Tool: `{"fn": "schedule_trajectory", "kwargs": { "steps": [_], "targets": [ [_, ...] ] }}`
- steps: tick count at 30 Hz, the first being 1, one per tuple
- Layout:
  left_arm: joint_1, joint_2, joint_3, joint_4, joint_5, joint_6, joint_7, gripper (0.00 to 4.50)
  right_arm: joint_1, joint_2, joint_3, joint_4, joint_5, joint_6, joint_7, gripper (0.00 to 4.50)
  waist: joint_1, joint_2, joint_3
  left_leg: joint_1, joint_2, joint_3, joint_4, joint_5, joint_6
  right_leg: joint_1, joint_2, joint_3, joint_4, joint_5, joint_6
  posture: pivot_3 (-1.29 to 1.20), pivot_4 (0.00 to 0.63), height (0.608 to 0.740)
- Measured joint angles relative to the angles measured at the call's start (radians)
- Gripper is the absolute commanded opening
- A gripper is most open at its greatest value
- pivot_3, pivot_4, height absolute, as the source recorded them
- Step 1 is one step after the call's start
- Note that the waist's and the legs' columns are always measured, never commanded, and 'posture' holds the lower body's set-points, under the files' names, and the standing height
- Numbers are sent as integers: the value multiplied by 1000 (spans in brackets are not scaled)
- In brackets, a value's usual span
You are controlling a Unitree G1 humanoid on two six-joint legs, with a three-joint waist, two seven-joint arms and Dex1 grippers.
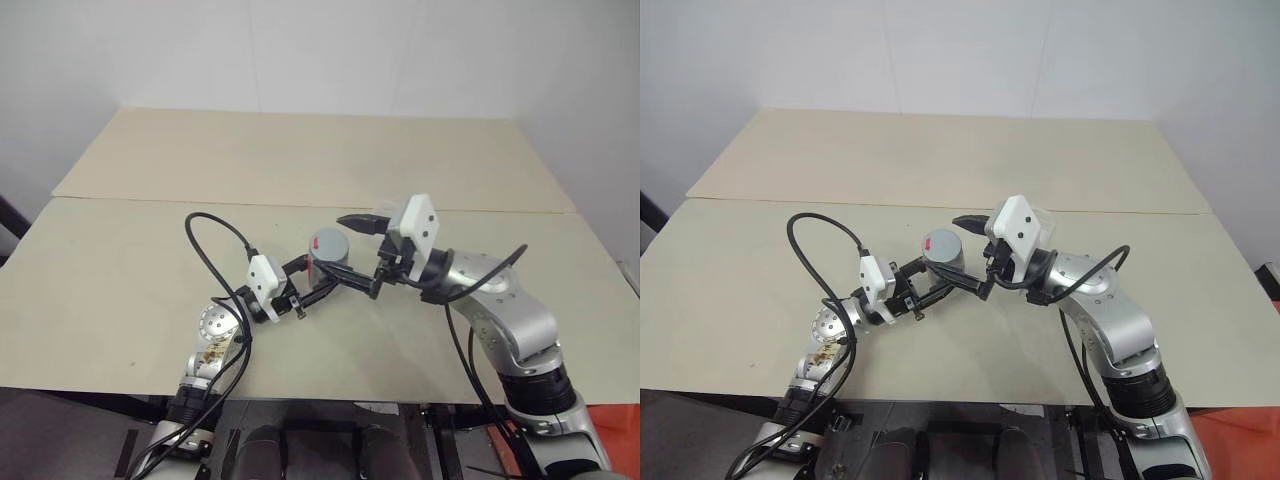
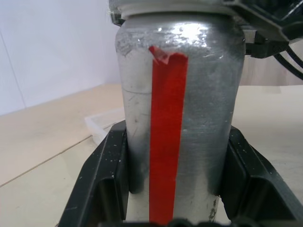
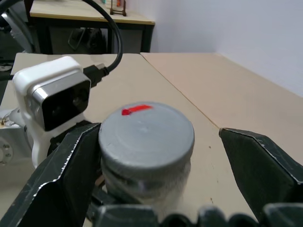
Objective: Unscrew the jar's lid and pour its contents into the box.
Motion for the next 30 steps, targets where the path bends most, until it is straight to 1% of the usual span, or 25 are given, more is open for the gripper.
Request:
{"fn": "schedule_trajectory", "kwargs": {
  "steps": [15, 19, 21, 25, 30],
  "targets": [
    [-4, 2, 11, 14, -3, -2, -4, 2092, 37, -67, -58, 3, 0, -19, 47, 4478, 1, 0, 0, 0, 0, 0, 0, 0, 0, 0, 0, 0, 0, 0, 0, 0, 150, 740],
    [-4, 1, 10, 15, -3, -8, -14, 2092, 51, -106, -85, 3, 3, -31, 87, 4478, 2, 0, 0, 0, 0, 0, 0, 0, 0, 0, 0, 0, 0, 0, 0, 0, 150, 740],
    [-4, 1, 10, 15, -3, -11, -16, 2092, 73, -120, -91, 0, 31, -31, 122, 4478, 3, 0, 0, 0, 0, 0, 0, 0, 0, 0, 0, 0, -1, 0, 0, 0, 150, 740],
    [-5, -4, 9, 17, -3, -25, -18, 2092, 82, -124, -91, -40, 66, -22, 145, 4478, 0, 0, 0, 0, 0, 0, 0, 0, 0, 0, 0, 0, 0, 0, 0, 0, 150, 740],
    [-7, -6, 8, 23, -2, -27, -18, 2092, 69, -85, -83, -57, 78, 17, 102, 4478, 0, 0, 0, 0, 0, 0, 0, 0, 0, 0, 0, 0, 0, 0, 0, 0, 150, 740]
  ]
}}
